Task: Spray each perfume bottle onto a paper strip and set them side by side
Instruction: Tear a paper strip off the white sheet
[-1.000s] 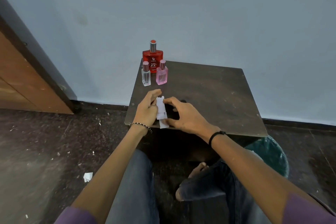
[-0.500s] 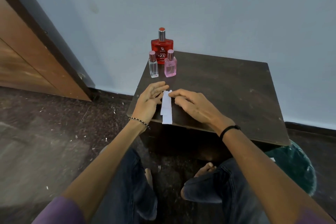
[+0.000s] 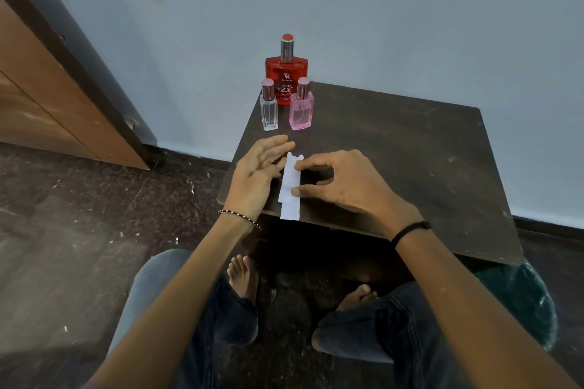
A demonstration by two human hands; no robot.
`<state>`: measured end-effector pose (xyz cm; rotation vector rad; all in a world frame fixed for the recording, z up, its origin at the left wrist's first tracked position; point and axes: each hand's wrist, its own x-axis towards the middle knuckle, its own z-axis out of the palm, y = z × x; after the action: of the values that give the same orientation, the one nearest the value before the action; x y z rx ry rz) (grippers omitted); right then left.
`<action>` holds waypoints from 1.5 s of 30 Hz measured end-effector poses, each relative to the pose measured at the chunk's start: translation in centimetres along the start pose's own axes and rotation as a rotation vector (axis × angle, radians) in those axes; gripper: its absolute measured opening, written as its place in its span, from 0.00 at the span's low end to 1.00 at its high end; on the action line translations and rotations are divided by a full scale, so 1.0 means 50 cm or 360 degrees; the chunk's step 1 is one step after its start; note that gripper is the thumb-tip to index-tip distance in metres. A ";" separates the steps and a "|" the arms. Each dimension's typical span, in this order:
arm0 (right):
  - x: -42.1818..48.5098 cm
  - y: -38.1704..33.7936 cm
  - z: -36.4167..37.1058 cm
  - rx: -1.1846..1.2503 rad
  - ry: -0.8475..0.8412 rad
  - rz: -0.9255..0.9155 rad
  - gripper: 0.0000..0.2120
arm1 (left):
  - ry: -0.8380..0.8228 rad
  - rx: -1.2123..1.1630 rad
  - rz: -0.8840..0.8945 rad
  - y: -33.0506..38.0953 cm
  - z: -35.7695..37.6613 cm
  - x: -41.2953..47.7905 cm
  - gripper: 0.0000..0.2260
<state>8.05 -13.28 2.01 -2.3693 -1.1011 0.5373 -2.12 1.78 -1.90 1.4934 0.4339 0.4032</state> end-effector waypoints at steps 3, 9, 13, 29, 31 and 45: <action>0.000 0.005 -0.011 0.0063 -0.0027 0.0011 0.24 | 0.0046 -0.0034 -0.0008 -0.005 0.004 0.005 0.19; -0.001 0.011 -0.007 -0.0052 0.0127 -0.0065 0.22 | 0.0203 -0.0146 -0.0065 -0.010 0.025 0.019 0.16; -0.001 -0.001 0.015 -0.0289 0.0258 -0.0061 0.35 | 0.0235 -0.0321 -0.0127 -0.003 0.021 0.020 0.12; -0.005 0.004 0.052 0.0060 0.0791 -0.0121 0.11 | 0.0214 0.0320 0.0057 0.002 0.032 0.004 0.12; -0.001 0.010 0.056 0.0240 0.0814 0.0008 0.09 | 0.0192 0.0410 0.0111 -0.001 0.036 0.002 0.13; 0.004 0.016 0.060 0.0341 0.0818 -0.0066 0.04 | 0.0396 0.1264 0.0574 -0.021 0.043 -0.007 0.04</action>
<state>7.07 -12.84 -0.93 -2.1194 -0.8089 0.0168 -1.33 -0.30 -2.87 2.3210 0.5568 0.7627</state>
